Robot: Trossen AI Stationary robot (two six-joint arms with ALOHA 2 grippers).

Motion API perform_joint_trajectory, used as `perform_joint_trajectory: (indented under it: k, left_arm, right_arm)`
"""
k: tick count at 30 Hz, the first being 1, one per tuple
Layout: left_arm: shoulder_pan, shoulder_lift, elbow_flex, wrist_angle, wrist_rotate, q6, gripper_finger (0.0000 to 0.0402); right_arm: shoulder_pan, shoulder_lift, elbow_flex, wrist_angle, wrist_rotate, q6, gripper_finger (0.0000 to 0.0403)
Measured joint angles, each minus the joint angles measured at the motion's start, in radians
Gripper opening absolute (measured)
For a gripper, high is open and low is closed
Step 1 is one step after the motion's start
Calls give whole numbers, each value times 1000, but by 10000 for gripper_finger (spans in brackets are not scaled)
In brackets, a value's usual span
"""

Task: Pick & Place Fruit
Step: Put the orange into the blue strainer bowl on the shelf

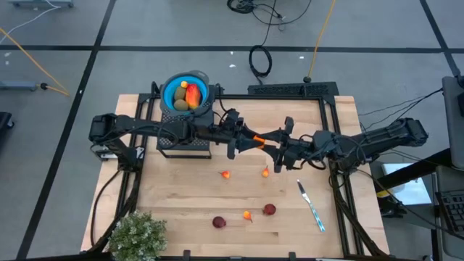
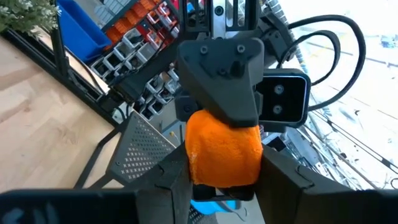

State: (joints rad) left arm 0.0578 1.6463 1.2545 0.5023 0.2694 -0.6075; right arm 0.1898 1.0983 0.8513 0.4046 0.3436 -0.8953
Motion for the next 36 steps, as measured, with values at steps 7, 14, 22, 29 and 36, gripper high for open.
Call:
perform_joint_trajectory:
  k: [7, 14, 22, 29, 36]
  left_arm:
    - [1, -2, 0, -4, 18, -24, 110]
    - [4, -2, 0, -4, 34, -35, 118]
    - [39, 1, 0, -16, 60, -75, 105]
    - [73, 3, -2, -5, 51, -16, 104]
    - [73, -6, 0, 11, 44, 118, 104]
  right_arm:
    - [0, 7, 0, 33, 0, 4, 133]
    - [3, 8, 0, 36, 18, 92, 145]
    - [27, 8, 0, -11, 38, 320, 205]
    - [28, 6, 2, -98, 209, 462, 241]
    - [28, 6, -1, -115, 265, 478, 253]
